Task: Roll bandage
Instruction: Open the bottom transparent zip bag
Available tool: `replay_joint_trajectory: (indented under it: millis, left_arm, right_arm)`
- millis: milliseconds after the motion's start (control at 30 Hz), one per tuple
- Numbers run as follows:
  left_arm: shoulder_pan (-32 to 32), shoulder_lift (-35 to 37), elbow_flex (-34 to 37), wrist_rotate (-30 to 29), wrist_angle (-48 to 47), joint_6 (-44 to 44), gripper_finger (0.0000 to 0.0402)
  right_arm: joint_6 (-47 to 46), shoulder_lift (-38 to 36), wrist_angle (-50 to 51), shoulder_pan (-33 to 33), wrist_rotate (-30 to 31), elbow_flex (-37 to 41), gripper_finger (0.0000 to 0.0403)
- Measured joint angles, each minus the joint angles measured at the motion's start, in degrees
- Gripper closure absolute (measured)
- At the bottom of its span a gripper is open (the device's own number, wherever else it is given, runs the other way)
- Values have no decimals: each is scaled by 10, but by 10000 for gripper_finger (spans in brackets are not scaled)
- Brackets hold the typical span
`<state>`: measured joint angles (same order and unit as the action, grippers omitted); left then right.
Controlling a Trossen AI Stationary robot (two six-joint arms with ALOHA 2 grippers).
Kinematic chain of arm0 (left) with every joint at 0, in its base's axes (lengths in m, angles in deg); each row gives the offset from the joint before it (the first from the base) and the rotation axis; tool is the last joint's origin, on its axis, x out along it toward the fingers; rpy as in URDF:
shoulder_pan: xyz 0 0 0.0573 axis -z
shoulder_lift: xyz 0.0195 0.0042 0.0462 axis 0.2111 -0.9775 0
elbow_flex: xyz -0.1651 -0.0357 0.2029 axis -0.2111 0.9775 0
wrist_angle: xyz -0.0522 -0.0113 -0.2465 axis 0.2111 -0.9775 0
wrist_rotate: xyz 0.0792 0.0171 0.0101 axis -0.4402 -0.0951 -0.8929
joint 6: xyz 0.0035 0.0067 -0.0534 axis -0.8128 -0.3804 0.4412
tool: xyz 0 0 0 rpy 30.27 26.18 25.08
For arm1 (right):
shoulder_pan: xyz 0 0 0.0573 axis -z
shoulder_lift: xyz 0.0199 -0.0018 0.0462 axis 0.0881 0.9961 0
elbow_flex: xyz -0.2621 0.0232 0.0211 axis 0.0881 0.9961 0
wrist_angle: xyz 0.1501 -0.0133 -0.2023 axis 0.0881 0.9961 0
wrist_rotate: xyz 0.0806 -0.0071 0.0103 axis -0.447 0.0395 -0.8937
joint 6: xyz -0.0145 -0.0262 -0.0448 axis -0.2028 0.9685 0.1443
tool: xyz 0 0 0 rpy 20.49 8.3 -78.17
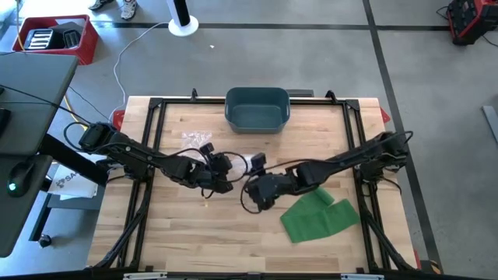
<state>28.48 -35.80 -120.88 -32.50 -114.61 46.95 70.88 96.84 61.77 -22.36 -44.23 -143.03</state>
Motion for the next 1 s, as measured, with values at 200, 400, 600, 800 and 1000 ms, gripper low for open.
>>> replay_joint_trajectory:
  millis: [200, 400, 600, 800, 1000]
  left_arm:
    - [15, 0, 0, -2, 42, 0, 401]
    - [26, 0, 0, -47, 65, -9, 401]
    - [36, 0, 0, -135, 74, -17, 401]
    - [47, -8, -1, -201, 52, -45, 401]
    - [51, -51, -1, -207, 48, -66, 401]
  right_arm:
    - [6, 19, -13, 28, -3, 0, 208]
    - [5, 34, 0, 61, -51, 0, 208]
    - [-10, 52, 8, 75, -94, 0, 208]
    - [-15, 53, 4, 72, -153, 0, 208]
    - [-35, 51, -8, 70, -132, 0, 208]
